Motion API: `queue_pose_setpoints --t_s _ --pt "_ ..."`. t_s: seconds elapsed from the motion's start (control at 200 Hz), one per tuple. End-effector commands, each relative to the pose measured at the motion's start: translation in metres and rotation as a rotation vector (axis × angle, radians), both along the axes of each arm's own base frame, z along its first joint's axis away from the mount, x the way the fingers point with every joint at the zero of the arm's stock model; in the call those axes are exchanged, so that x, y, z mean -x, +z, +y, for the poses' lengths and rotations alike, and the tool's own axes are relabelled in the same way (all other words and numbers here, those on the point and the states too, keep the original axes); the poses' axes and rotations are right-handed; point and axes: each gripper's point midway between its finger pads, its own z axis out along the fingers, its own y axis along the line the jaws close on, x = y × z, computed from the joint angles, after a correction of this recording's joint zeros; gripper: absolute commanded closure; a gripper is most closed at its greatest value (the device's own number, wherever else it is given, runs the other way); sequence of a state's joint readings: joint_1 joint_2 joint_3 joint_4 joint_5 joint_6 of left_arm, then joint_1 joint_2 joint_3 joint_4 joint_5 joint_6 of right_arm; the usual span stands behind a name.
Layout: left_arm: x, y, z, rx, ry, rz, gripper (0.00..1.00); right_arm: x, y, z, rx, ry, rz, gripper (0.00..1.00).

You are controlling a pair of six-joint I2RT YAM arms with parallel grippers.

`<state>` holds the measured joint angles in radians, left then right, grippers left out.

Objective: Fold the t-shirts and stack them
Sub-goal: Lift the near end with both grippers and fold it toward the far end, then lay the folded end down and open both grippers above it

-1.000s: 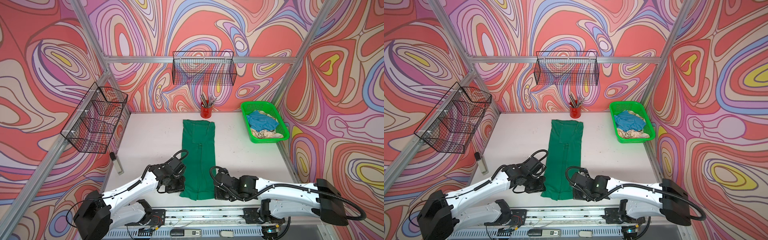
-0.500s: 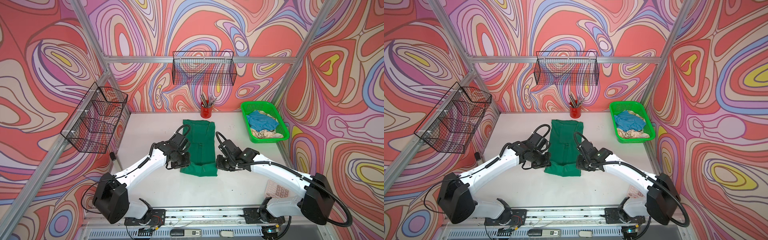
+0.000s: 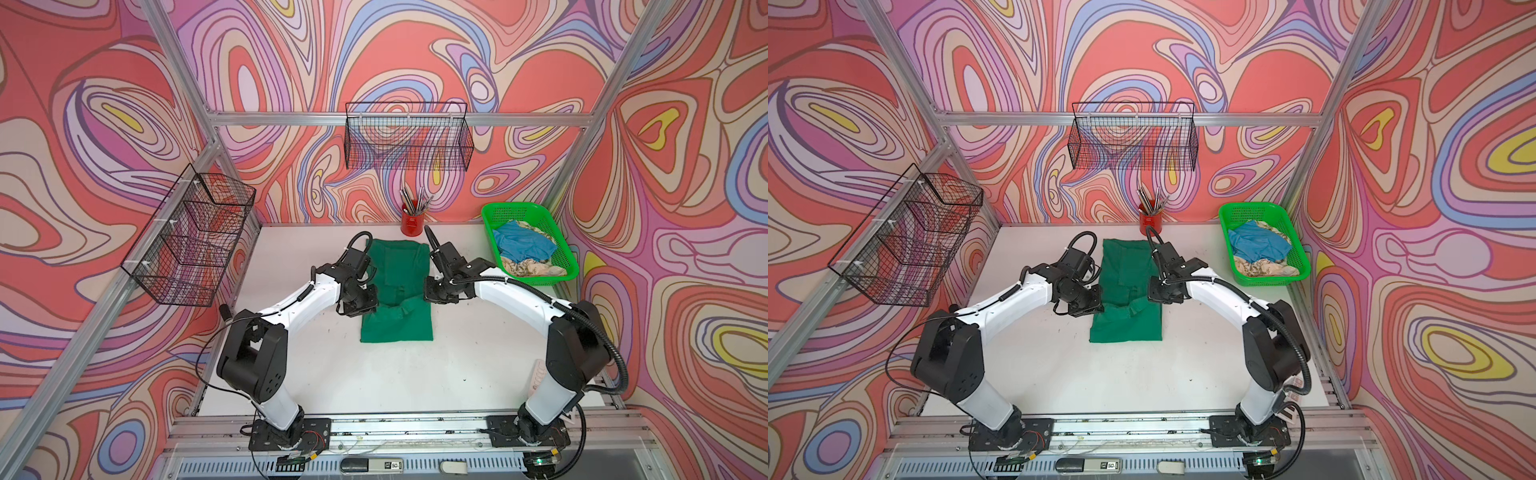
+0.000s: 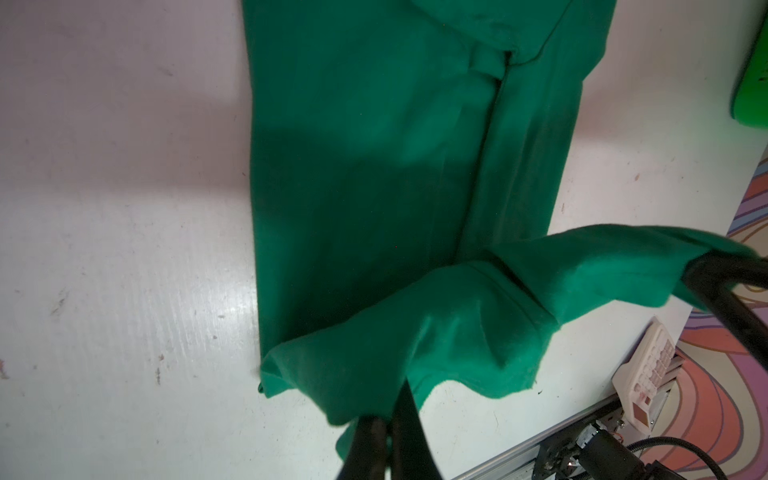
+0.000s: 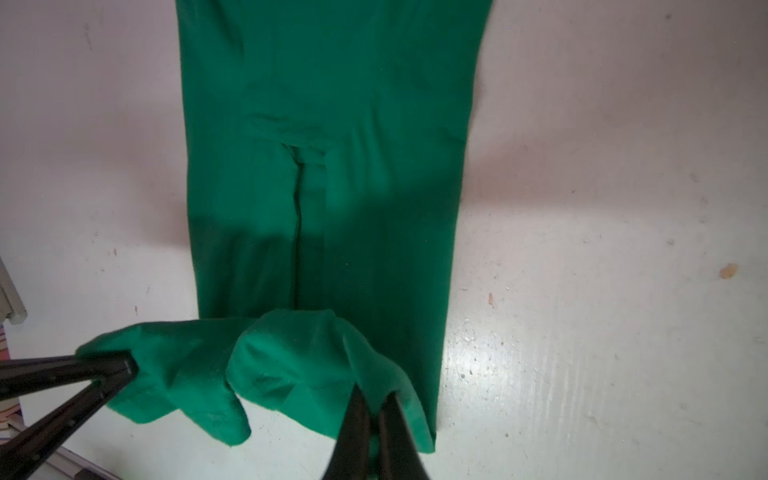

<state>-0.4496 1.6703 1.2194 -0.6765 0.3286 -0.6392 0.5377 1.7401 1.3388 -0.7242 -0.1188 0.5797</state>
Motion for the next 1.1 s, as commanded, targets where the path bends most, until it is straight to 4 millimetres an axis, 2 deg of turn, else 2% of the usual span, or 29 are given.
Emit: queue_pose_setpoints --t_s 0.0,0.225,0.541,0.776,1.097 --pt "-0.016 0.001 -0.003 0.028 -0.007 -0.019 1.00 -0.010 -0.006 0.001 0.010 0.024 -0.001 1.00" --pt "-0.031 -0.013 -0.003 0.031 0.010 -0.003 1.00 -0.022 -0.025 -0.002 0.023 0.021 0.019 1.00" --pt "-0.044 -0.028 0.005 0.006 0.041 0.023 1.00 -0.036 -0.036 -0.001 0.025 0.031 0.025 1.00" --pt "-0.046 -0.025 0.011 0.004 0.063 0.011 1.00 -0.043 -0.039 0.001 0.023 0.033 0.022 1.00" --pt "-0.053 -0.032 0.010 0.003 0.073 0.018 1.00 -0.048 -0.049 0.003 0.025 0.034 0.030 1.00"
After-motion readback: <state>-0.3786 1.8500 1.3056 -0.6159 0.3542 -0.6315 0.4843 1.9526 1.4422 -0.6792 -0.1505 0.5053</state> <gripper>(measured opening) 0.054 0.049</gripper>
